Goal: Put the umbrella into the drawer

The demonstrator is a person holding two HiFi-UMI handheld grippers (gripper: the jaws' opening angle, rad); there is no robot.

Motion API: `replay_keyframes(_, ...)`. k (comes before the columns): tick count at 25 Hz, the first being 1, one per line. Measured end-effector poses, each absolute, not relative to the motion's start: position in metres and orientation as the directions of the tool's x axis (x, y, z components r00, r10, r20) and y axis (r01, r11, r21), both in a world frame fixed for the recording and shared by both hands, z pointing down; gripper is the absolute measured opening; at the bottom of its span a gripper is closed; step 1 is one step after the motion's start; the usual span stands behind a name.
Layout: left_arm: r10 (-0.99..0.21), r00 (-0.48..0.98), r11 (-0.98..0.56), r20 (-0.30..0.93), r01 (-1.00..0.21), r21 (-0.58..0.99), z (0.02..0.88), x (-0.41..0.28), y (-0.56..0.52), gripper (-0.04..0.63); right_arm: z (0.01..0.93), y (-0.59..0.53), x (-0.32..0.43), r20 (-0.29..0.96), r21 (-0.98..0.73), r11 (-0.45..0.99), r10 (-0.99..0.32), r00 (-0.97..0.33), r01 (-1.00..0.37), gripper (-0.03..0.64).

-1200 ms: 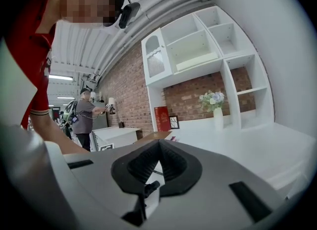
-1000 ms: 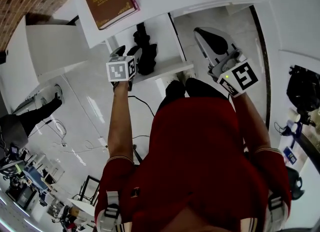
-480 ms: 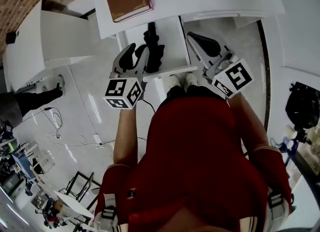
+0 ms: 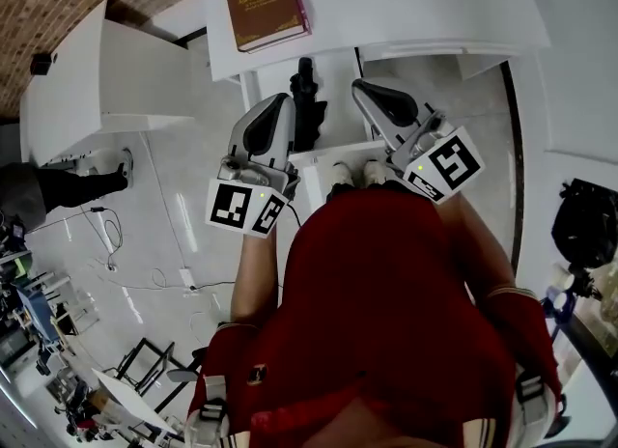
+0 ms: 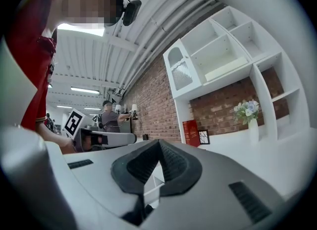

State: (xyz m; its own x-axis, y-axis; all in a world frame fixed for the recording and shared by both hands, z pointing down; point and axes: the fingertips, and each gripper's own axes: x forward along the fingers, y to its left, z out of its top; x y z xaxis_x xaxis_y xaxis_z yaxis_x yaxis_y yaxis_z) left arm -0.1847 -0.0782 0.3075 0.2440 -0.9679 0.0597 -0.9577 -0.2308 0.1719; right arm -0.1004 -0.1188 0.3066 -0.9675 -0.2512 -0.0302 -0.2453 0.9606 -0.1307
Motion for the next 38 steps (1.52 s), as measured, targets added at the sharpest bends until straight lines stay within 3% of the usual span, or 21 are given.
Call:
replay_keyframes(9,-0.974,0.228,-0.228,-0.003,-0.973,0.025,0.284,-0.165,-0.077,0.006,0.289,-0.117,-0.085,-0.069,-0.083,0.959,-0.275,-0.959,-0.269,-0.002)
replay_keyframes(38,-0.973,0.228,-0.226,0.04,-0.973,0.046,0.302,-0.167,-0.056,0.006,0.295,-0.104,-0.069,-0.06,-0.082,0.954,-0.292,-0.955,-0.287,-0.002)
